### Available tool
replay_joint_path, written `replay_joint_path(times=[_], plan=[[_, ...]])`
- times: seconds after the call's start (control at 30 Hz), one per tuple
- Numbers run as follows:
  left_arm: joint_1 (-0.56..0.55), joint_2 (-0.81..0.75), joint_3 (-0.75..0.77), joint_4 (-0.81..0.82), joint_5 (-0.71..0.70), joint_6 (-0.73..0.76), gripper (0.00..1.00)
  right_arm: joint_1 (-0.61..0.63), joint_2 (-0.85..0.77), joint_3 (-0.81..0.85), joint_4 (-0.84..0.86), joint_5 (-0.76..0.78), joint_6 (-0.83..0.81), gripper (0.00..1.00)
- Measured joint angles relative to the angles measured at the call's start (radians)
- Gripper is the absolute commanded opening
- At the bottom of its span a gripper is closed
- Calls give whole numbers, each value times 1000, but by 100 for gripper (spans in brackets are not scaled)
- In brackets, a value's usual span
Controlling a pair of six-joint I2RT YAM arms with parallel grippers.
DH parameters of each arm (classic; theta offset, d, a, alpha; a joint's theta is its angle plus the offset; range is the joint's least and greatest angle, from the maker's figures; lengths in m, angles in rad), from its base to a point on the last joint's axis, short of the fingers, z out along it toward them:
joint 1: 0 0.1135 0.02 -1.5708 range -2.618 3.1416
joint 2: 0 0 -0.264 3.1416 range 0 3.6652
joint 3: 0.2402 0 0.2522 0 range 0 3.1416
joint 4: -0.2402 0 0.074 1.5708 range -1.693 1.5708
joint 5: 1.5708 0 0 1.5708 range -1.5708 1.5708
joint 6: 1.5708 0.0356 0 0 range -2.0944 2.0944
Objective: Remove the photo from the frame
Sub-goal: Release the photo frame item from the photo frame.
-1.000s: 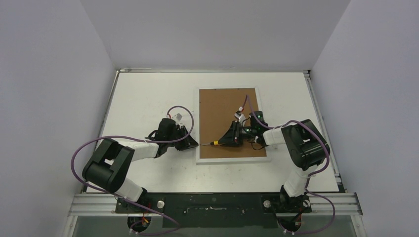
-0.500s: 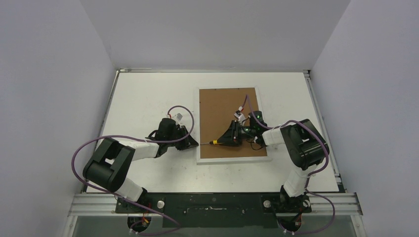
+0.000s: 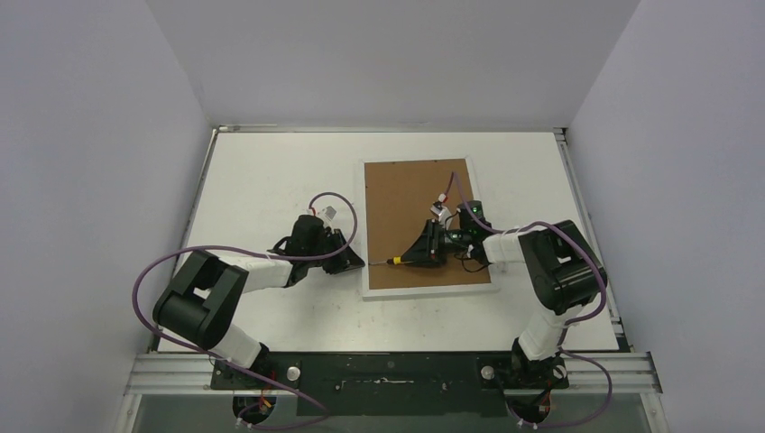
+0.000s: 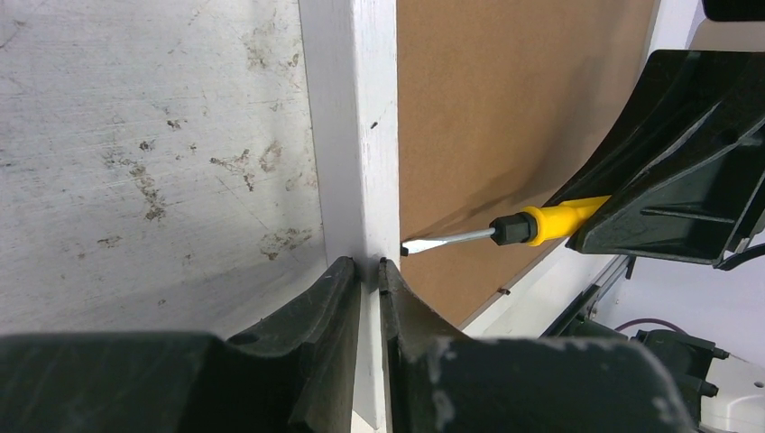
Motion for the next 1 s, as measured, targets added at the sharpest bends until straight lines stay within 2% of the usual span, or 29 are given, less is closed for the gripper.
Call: replay_joint_path(times=[1.0], plan=[[-3,0,1,0,-2,2,12,12,18,11,1,-17,9,5]])
